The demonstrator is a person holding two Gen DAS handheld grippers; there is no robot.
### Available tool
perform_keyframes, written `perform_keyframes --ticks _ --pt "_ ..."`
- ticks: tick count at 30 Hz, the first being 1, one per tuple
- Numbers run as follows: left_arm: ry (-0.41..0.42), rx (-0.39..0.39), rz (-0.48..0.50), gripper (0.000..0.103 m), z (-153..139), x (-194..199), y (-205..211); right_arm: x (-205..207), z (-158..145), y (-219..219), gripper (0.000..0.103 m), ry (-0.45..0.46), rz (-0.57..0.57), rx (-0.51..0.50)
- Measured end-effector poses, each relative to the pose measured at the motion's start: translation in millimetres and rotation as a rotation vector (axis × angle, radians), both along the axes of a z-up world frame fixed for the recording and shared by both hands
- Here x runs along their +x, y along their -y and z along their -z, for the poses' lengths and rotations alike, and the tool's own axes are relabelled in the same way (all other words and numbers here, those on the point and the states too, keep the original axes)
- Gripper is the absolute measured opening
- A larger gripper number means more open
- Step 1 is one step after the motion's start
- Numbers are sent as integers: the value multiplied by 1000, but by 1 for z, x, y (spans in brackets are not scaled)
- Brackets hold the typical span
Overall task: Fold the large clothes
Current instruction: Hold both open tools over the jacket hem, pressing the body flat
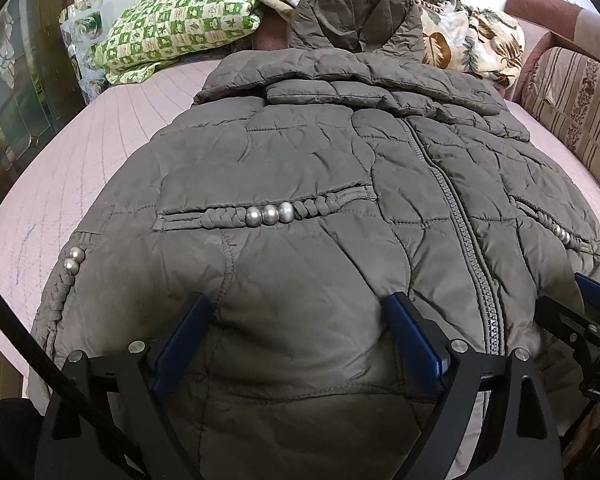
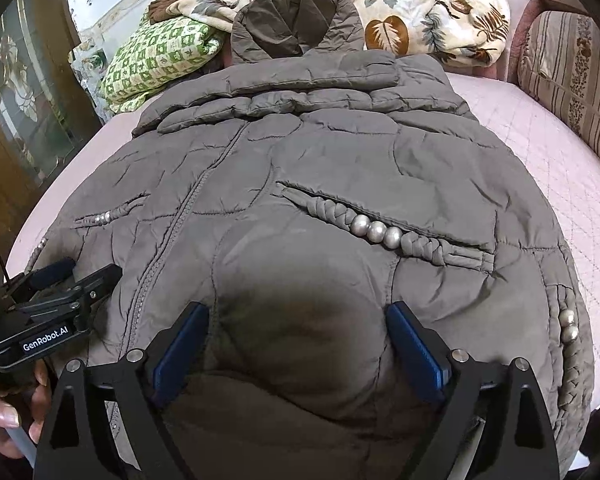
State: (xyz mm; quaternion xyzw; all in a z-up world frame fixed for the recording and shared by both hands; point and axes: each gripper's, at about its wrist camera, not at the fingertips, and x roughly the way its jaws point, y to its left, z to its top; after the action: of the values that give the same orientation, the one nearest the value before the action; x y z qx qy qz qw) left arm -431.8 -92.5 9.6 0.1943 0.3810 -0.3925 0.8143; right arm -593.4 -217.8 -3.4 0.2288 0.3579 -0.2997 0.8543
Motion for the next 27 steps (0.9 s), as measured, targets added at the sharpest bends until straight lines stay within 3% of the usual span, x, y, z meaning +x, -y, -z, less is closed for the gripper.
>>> perform_keyframes --ticks 8,16,27 --pt "-20 -3 -6 90 -2 2 -2 2 -2 0 96 -4 2 4" --pt "-22 -3 7 90 -6 -2 -5 2 -25 -13 96 99 -21 -12" --pt "-16 -10 21 90 -13 -9 -8 8 -30 -27 96 77 -74 -46"
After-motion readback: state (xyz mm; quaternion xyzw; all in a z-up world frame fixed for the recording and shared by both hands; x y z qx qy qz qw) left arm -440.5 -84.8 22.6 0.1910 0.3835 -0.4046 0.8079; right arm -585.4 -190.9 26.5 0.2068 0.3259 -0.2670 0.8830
